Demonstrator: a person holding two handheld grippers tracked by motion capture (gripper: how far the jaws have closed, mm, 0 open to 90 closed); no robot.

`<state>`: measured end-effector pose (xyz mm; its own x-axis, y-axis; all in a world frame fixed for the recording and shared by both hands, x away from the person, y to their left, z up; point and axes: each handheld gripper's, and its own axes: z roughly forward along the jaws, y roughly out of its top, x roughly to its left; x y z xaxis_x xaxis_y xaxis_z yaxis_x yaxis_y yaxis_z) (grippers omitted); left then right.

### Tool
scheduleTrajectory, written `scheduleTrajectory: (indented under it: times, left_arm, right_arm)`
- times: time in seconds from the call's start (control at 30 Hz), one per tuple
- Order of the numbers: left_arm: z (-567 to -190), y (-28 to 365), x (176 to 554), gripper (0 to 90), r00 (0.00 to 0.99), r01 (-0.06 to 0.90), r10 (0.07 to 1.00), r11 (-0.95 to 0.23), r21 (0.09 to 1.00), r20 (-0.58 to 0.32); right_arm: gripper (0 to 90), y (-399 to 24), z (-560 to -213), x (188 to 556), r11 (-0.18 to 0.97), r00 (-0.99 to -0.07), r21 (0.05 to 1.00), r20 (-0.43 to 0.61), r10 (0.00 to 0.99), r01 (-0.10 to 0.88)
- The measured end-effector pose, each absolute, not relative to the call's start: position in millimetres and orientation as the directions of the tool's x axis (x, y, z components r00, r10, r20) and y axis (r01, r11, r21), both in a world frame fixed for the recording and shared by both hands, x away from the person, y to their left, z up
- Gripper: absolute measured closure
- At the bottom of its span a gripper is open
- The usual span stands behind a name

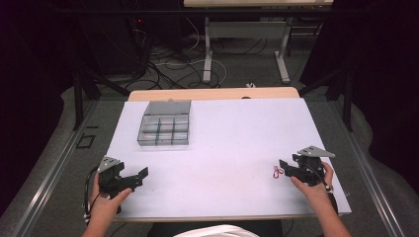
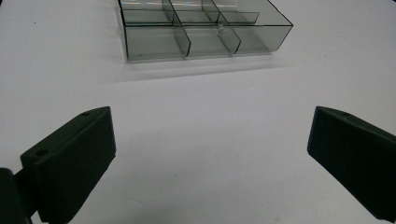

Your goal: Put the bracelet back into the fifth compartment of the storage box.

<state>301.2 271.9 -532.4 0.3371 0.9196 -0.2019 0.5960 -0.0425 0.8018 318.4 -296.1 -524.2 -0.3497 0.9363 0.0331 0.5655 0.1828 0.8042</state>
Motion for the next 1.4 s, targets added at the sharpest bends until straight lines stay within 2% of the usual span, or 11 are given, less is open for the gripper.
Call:
scheduleTrajectory:
  times: [0.23, 0.27, 0.47, 0.83, 1.13, 1.4]
  left_arm:
    - [-532.2, 271.8, 301.1, 1.1, 0.336, 0.597, 0.920, -0.043, 0.801, -0.201]
    - [-532.2, 271.8, 300.9, 1.1, 0.336, 0.597, 0.920, -0.044, 0.801, -0.200]
    - [-532.1, 272.7, 300.1, 1.1, 0.329, 0.600, 0.923, -0.040, 0.799, -0.201]
    - [-533.0, 272.0, 299.2, 1.6, 0.324, 0.603, 0.926, -0.043, 0.797, -0.195]
    - [-533.4, 274.2, 298.7, 1.6, 0.316, 0.603, 0.928, -0.036, 0.797, -0.197]
    - [-534.1, 274.2, 298.8, 1.7, 0.312, 0.610, 0.930, -0.039, 0.792, -0.195]
  right_arm:
    - [44.2, -292.4, -524.5, 319.0, 0.167, -0.340, 0.791, 0.055, 0.939, 0.589]
    - [48.1, -291.8, -524.2, 319.5, 0.159, -0.340, 0.785, 0.070, 0.938, 0.599]
    - [49.9, -288.0, -522.7, 320.2, 0.123, -0.327, 0.766, 0.119, 0.938, 0.631]
    - [51.7, -272.3, -517.3, 327.3, 0.135, -0.318, 0.672, 0.157, 0.935, 0.728]
    - [53.6, -266.7, -517.9, 339.0, 0.166, -0.323, 0.611, 0.155, 0.933, 0.774]
    - [58.8, -259.4, -514.8, 347.7, 0.210, -0.337, 0.556, 0.135, 0.932, 0.804]
